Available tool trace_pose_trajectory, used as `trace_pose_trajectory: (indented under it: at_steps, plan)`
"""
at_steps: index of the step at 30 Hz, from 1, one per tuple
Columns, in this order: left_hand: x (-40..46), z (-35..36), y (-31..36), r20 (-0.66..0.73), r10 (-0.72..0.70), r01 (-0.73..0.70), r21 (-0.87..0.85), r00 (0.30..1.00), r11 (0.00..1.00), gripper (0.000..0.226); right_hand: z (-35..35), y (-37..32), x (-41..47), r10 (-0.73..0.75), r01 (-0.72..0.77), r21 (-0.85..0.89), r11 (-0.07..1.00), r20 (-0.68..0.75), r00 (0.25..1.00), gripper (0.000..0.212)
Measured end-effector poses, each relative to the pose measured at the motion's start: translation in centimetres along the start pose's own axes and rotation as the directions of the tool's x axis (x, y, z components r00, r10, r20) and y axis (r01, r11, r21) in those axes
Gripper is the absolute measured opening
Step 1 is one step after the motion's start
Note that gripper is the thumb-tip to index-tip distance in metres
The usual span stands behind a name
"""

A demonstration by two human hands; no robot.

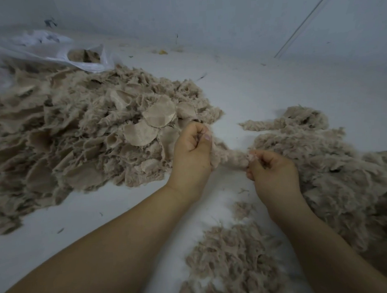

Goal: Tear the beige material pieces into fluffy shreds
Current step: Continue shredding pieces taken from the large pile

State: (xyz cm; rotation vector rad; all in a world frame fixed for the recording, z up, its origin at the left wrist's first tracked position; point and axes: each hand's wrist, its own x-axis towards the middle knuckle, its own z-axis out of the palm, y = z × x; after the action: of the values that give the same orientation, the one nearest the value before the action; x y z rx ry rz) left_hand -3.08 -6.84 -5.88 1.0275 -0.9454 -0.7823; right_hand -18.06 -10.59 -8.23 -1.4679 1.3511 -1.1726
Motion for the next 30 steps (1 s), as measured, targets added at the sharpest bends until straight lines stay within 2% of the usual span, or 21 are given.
trace_pose_trajectory:
  at_steps: [2,5,8,11,14,18,25,28,30]
  plan:
    - [0.1,-0.1,0.1,-0.003,-0.014,0.014,-0.016,1.0,1.0,0.026,-0.1,-0.1,0.0,0.022,-0.022,0.015,1.0,0.005,1.0,0.018]
    - [0.2,-0.2,0.0,0.008,-0.039,0.039,-0.038,0.999,0.999,0.025,0.0,-0.2,-0.3,0.011,-0.011,0.012,1.0,0.023,1.0,0.025]
    - [0.2,-0.1,-0.2,0.023,-0.056,0.058,-0.121,0.998,0.991,0.025,0.0,-0.4,-0.4,0.022,-0.023,0.06,0.998,0.023,1.0,0.023]
    - [0.2,0.0,-0.2,0.05,-0.062,0.069,-0.155,0.997,0.986,0.022,0.1,-0.5,-0.5,-0.015,0.01,0.069,0.998,0.081,0.997,0.023]
    - [0.1,0.1,-0.4,0.091,-0.078,0.089,-0.126,0.993,0.988,0.02,0.0,-0.9,-0.9,-0.085,0.051,0.182,0.982,0.187,0.979,0.034]
    - [0.0,0.2,-0.6,0.15,-0.088,0.098,-0.057,0.985,0.994,0.024,0.0,-1.1,-1.2,-0.144,0.108,0.169,0.98,0.217,0.965,0.034]
    - [0.0,0.4,-0.8,0.098,-0.075,0.068,0.081,0.992,0.994,0.019,0.2,-1.6,-1.4,-0.185,0.121,0.282,0.952,0.214,0.959,0.019]
    - [-0.1,0.3,-0.8,0.083,-0.091,0.09,0.017,0.992,0.996,0.015,0.1,-1.5,-1.6,-0.202,0.113,0.292,0.95,0.298,0.933,0.015]
    - [0.0,0.2,-0.9,0.063,-0.099,0.099,0.004,0.993,0.995,0.014,0.2,-1.4,-1.5,-0.212,0.145,0.234,0.961,0.295,0.932,0.008]
